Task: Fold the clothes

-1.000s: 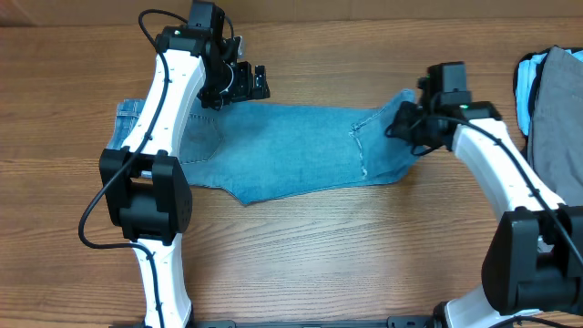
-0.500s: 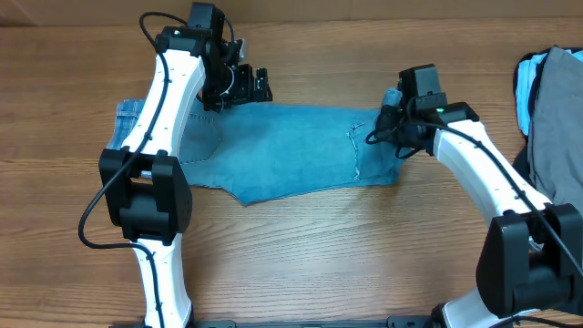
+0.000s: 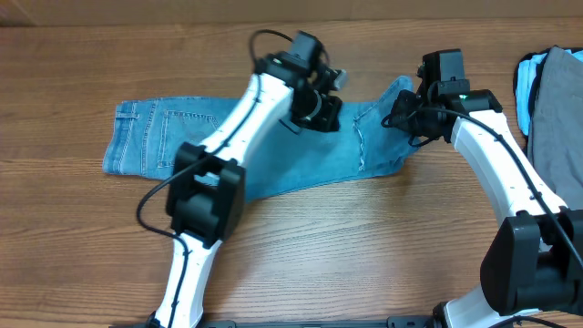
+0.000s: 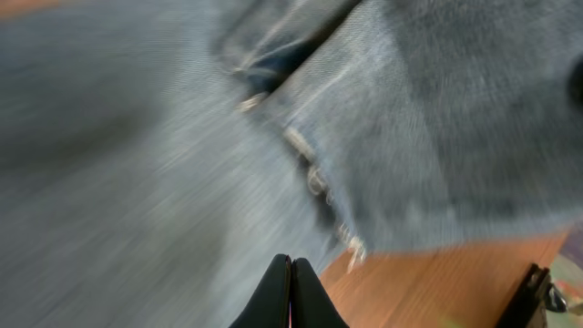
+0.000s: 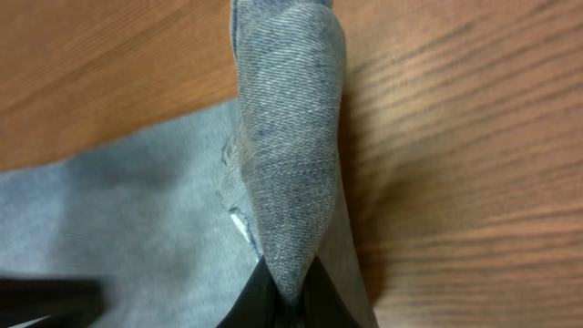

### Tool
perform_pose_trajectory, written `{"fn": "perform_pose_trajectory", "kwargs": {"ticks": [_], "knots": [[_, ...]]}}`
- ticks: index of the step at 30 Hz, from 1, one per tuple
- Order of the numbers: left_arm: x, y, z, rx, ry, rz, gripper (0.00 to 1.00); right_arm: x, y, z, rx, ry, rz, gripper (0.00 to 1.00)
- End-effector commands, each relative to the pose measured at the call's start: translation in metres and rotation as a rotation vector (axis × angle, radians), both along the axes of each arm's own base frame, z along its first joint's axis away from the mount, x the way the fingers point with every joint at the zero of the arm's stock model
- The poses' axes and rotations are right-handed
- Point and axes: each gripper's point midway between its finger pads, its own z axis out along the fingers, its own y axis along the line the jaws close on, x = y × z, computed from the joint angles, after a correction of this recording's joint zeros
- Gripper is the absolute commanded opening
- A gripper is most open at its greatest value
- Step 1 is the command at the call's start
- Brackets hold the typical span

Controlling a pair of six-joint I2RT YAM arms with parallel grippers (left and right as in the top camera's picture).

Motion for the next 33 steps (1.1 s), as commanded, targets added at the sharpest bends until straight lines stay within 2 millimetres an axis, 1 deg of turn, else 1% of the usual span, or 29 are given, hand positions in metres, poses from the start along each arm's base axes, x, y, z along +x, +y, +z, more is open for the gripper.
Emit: {"fn": "perform_pose_trajectory", "kwargs": {"ticks": [1, 4, 7, 9, 14, 18, 25, 27, 30, 33], "knots": [[-0.005, -0.025, -0.017, -0.032, 0.037, 0.016, 0.04, 0.005, 0.009, 0.024, 0.049, -0.050, 0.017, 0.04], [-0.006, -0.043, -0.020, -0.054, 0.023, 0.015, 0.04, 0.005, 0.011, 0.025, 0.061, -0.052, 0.023, 0.04], [-0.007, -0.054, -0.031, -0.056, 0.022, 0.012, 0.04, 0.004, 0.013, 0.025, 0.074, -0.049, 0.027, 0.04], [-0.008, -0.057, -0.041, -0.053, 0.045, 0.027, 0.04, 0.004, 0.017, 0.026, 0.093, -0.048, 0.037, 0.04], [-0.012, -0.065, -0.066, -0.082, 0.090, 0.006, 0.04, 0.004, 0.017, 0.026, 0.095, -0.048, 0.037, 0.04], [-0.011, -0.071, -0.075, -0.108, 0.099, 0.002, 0.04, 0.006, 0.020, 0.028, 0.122, -0.057, 0.028, 0.04], [-0.001, -0.084, -0.083, -0.148, 0.074, 0.029, 0.04, 0.012, 0.040, 0.039, 0.219, -0.095, 0.084, 0.04], [0.001, -0.089, -0.082, -0.163, 0.061, 0.030, 0.06, 0.011, 0.044, 0.039, 0.225, -0.089, 0.080, 0.04], [0.003, -0.094, -0.080, -0.179, 0.039, 0.022, 0.19, 0.008, 0.050, 0.038, 0.227, -0.078, 0.091, 0.04], [0.002, -0.096, -0.080, -0.180, 0.039, 0.019, 0.27, 0.005, 0.057, 0.036, 0.232, -0.070, 0.097, 0.04]]}}
